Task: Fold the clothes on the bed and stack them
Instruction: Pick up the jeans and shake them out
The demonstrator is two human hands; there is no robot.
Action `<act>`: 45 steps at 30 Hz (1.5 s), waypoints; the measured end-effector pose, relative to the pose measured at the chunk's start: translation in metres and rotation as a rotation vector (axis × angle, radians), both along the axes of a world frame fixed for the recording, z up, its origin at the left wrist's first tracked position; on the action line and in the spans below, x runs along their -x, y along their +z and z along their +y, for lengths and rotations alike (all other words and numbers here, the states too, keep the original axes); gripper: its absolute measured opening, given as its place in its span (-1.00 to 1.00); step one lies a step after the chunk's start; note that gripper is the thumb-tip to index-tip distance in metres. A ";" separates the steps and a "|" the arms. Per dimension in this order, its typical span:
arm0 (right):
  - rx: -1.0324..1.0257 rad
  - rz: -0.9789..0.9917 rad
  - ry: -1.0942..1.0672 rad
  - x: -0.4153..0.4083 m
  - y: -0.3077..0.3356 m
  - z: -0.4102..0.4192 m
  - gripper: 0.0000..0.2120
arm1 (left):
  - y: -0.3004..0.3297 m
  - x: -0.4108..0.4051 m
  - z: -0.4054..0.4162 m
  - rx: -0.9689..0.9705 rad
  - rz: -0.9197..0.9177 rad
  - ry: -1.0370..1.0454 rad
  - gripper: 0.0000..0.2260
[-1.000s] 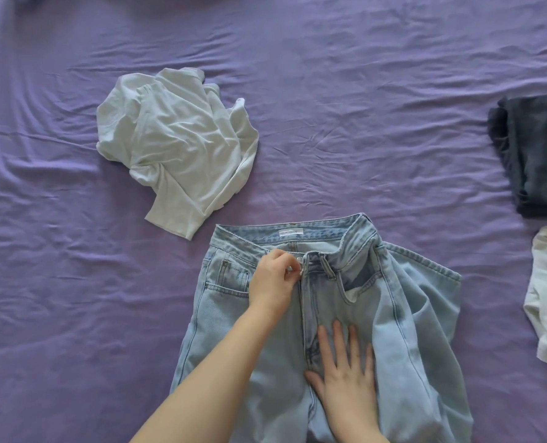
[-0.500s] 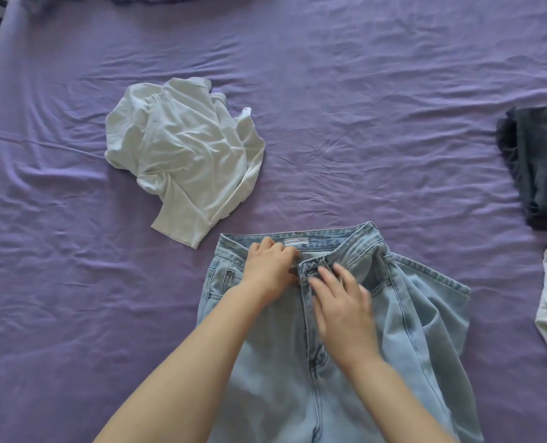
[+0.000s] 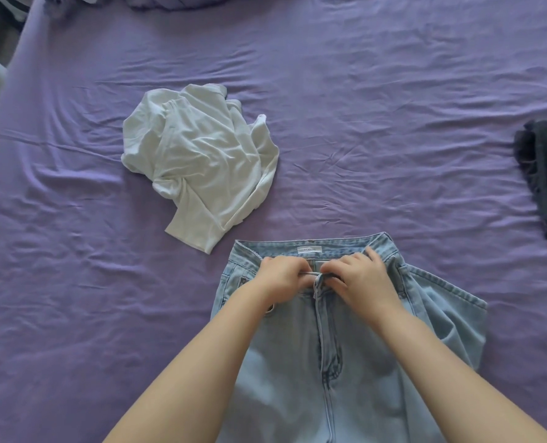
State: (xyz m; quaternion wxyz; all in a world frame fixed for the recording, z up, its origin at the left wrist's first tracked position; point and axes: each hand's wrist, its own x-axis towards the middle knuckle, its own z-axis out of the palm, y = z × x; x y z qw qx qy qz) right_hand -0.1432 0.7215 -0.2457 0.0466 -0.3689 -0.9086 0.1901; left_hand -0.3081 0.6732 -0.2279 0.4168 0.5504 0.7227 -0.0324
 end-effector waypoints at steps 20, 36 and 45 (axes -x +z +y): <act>0.074 0.166 -0.086 0.000 0.025 -0.007 -0.82 | 0.014 -0.019 0.000 -0.081 -0.468 0.579 -0.69; 0.224 0.116 -0.043 -0.009 0.031 0.008 -0.72 | 0.020 -0.014 -0.011 -0.242 -0.515 0.459 -0.76; 0.618 0.110 -0.045 -0.012 0.056 0.026 -0.66 | 0.036 -0.018 -0.016 -0.228 -0.704 0.594 -0.80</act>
